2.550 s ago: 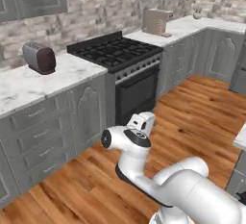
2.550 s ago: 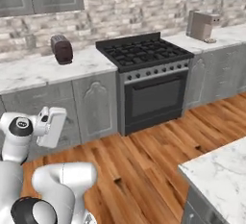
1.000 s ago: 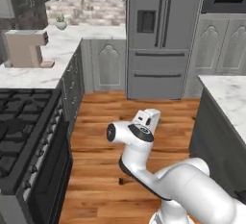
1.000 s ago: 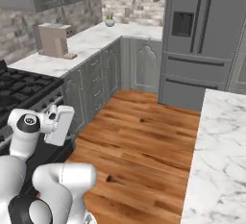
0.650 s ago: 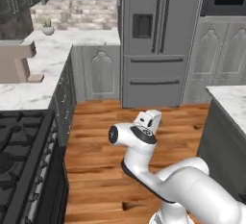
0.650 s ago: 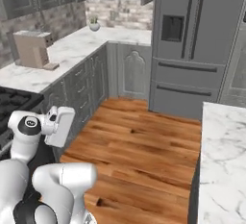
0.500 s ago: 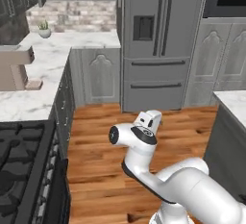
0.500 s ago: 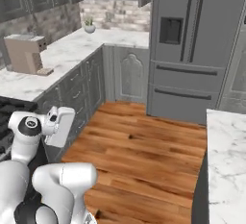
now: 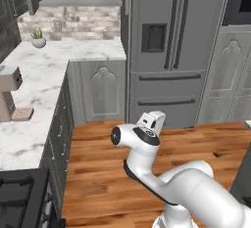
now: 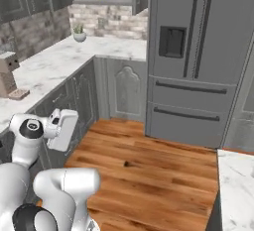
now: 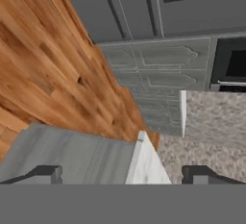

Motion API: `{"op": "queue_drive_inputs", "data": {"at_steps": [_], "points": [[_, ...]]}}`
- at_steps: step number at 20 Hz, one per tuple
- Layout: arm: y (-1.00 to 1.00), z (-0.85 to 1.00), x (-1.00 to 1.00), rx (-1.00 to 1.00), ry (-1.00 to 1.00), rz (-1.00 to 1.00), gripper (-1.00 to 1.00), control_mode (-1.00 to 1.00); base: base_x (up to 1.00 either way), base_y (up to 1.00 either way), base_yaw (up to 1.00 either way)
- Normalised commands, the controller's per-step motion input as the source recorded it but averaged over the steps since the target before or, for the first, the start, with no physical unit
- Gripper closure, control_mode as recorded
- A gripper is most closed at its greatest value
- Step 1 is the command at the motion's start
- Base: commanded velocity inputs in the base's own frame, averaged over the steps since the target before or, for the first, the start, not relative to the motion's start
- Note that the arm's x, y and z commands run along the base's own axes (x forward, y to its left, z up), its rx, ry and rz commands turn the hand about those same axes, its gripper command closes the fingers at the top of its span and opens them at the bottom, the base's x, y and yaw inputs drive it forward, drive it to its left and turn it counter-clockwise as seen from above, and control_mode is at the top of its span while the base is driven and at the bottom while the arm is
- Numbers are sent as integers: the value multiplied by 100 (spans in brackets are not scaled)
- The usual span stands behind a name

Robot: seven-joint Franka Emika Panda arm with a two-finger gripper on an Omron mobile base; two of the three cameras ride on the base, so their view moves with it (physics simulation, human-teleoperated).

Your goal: Move the cutting board and knife to the sink. Then move spray from the cabinet to the counter.

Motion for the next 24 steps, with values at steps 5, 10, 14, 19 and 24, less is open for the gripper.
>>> {"op": "queue_drive_inputs", "data": {"at_steps": [5,10,14,19,24], "points": [[0,0,0,0,0,0,-100,100,100,20,0],[0,0,0,0,0,0,-100,100,100,43,0],[0,0,0,0,0,0,-100,100,100,37,0],[0,0,0,0,0,0,-100,100,100,33,0],[0,0,0,0,0,0,-100,100,100,52,0]]}}
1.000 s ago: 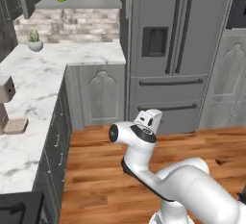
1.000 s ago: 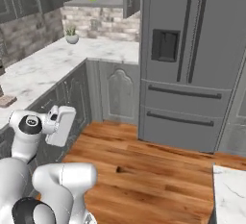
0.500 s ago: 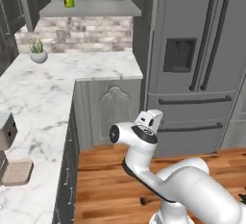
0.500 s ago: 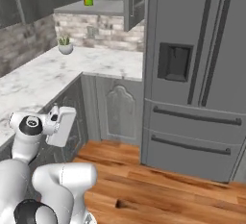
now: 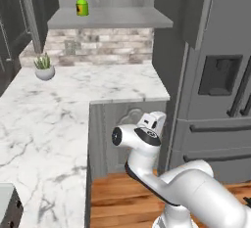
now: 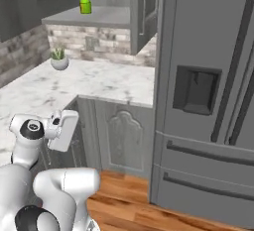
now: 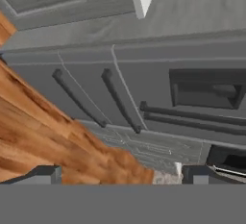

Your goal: Move the cutting board and knife to the sink. Then move spray from the cabinet to the counter.

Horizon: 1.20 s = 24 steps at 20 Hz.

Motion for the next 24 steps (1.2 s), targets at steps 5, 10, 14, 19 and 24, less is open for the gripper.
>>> {"op": "queue_drive_inputs", "data": {"at_steps": [5,10,14,19,24], "points": [[0,0,0,0,0,0,-100,100,100,31,0],[0,0,0,0,0,0,-100,100,100,0,0],[0,0,0,0,0,0,-100,100,99,29,-1],[0,0,0,0,0,0,-100,100,87,51,-5],[0,0,0,0,0,0,-100,100,18,7,-1]]}}
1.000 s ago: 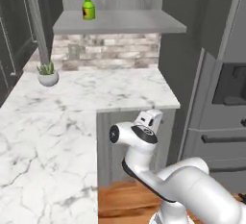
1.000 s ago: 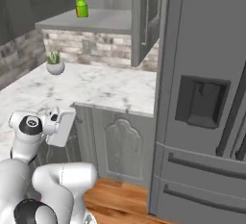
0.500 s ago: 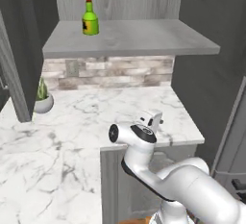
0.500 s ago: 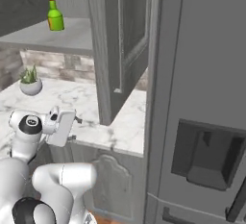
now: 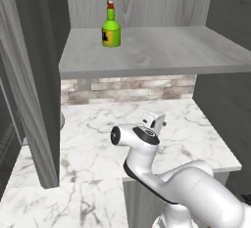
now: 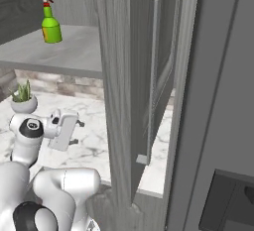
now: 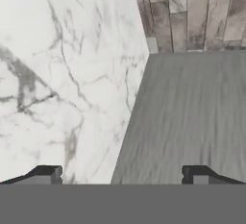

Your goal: Move the cutting board and knife to the sink. Then move spray from the cabinet to the counter.

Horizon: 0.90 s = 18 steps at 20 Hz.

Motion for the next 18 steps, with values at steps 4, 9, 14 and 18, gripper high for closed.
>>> {"op": "queue_drive_inputs", "data": {"at_steps": [4,9,14,18], "points": [[14,0,-5,0,-5,-4,-100,-100,0,0,0],[66,16,-9,7,-24,-20,-100,-100,0,0,0],[4,73,0,22,-33,-9,-100,-100,0,0,0],[-9,81,-6,31,-39,0,-100,-100,0,0,0]]}}
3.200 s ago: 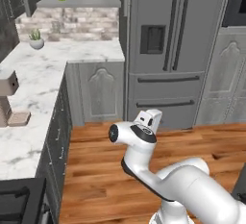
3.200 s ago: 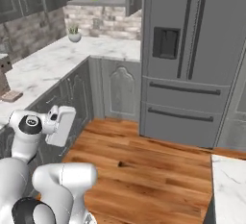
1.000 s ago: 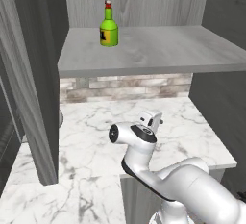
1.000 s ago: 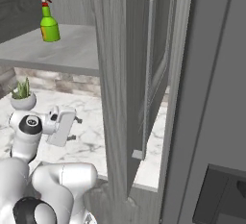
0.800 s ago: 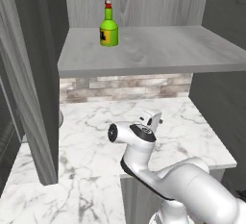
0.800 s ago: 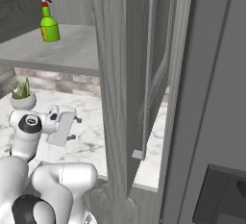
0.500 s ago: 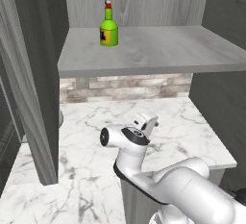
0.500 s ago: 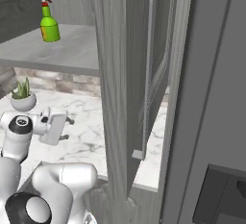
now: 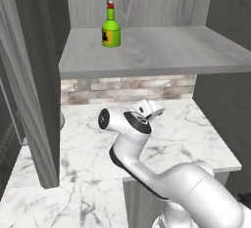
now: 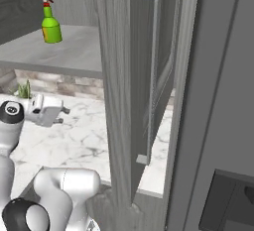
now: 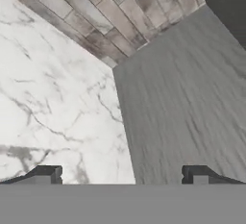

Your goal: Move the cutting board and knife to the sink. Then move spray from the cabinet to the counter.

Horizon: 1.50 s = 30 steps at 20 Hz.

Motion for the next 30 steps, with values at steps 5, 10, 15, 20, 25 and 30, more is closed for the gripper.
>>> {"op": "queue_drive_inputs", "data": {"at_steps": [5,10,15,20,25,30], "points": [[-1,88,-54,46,-37,4,-100,-100,0,0,0],[11,94,-50,39,-25,1,-100,-100,0,0,0],[33,83,-19,35,-22,4,-100,-100,0,0,0],[6,77,19,23,-17,11,-100,-100,0,0,0],[0,16,15,1,-1,5,-100,-100,0,0,0],[-1,6,14,0,0,0,-100,-100,0,0,0]]}}
